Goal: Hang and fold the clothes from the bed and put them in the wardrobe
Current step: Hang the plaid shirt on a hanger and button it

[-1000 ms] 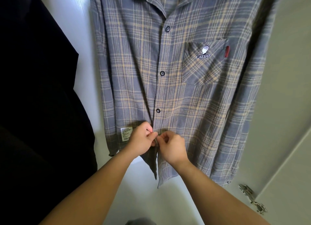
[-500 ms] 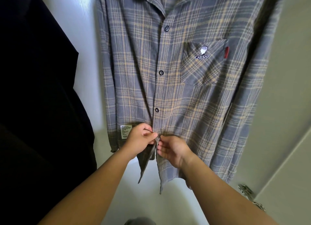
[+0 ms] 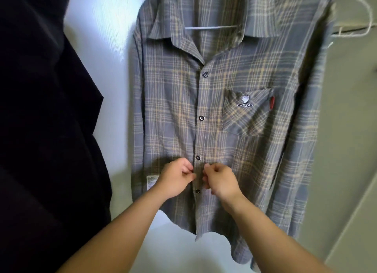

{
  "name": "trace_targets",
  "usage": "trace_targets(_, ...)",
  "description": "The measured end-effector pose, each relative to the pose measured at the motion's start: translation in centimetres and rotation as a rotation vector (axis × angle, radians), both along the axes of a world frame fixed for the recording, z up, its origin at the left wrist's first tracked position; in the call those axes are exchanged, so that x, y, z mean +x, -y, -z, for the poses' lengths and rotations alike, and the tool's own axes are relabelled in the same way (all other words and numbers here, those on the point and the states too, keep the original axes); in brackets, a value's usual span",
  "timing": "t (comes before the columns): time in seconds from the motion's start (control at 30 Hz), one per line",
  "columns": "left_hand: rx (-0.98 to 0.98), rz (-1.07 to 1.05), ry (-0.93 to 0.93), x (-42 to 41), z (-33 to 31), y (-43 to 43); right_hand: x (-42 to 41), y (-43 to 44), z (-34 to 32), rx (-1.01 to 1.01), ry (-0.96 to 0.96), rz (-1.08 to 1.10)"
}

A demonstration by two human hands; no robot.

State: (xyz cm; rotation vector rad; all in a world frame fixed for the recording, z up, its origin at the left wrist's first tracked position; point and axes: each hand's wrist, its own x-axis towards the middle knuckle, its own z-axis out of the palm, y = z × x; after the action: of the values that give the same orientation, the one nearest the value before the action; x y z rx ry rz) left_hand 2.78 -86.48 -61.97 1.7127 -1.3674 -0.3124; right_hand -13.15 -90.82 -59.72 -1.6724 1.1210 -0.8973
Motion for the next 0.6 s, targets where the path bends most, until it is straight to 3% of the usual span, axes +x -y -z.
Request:
trace_targets(0.2,-0.168,-0.025,-0.047,0.5,-5.5,1.8,-1.3,1.1,-6.9,-0.358,-0.008,0.066)
trace_targets(0.37,-0.410,-0.066,-0.028,1.1,-14.9,2.7,-3.1,1.4,-15.2,-0.706,0.011,0.128)
trace_targets(0.6,-0.729,-0.226,0.016,1.9,-27.5,1.4,-5.4,2.2,-26.3,-1.132,-0.117,0.336)
